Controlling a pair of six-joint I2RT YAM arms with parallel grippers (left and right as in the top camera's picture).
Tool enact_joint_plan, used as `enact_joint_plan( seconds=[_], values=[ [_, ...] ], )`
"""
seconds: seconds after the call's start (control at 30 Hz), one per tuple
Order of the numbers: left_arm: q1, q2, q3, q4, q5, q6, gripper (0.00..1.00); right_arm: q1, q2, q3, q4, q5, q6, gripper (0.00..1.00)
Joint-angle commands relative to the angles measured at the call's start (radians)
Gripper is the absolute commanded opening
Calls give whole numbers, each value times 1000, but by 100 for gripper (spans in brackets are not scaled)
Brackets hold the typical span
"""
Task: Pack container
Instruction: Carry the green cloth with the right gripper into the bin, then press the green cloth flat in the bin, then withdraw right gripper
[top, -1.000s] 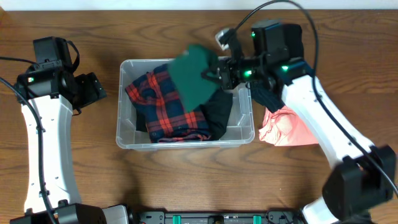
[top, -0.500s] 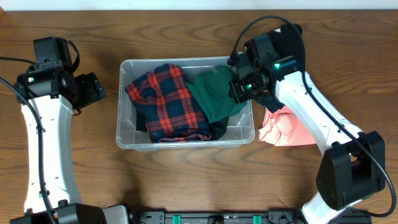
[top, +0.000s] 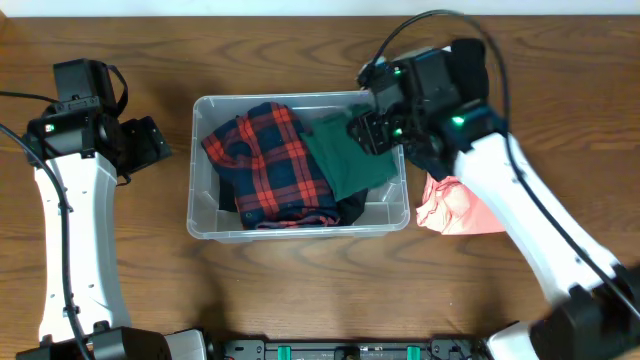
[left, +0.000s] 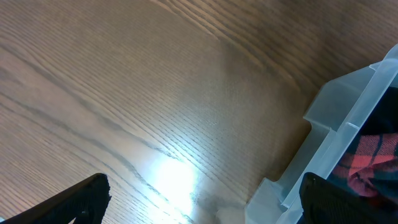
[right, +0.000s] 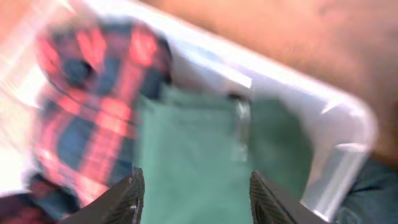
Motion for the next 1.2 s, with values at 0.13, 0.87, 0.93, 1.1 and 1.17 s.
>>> enact_joint_plan(
  seconds=[0.13,0.87,0.93,1.1,1.17],
  values=[
    [4,4,0,-2,-11,-2,98,-31,-89,12,43,-26,86,12],
    [4,4,0,-2,-11,-2,98,98,290,8,-13,155,215,24],
    [4,4,0,-2,-11,-2,98,84,208,17,-7,119,179,36],
    [4,4,0,-2,-11,-2,98,14,-3,18,-2,74,154,67],
    [4,4,0,-2,-11,-2,98,-49,-79,18,-2,74,154,75]
  ],
)
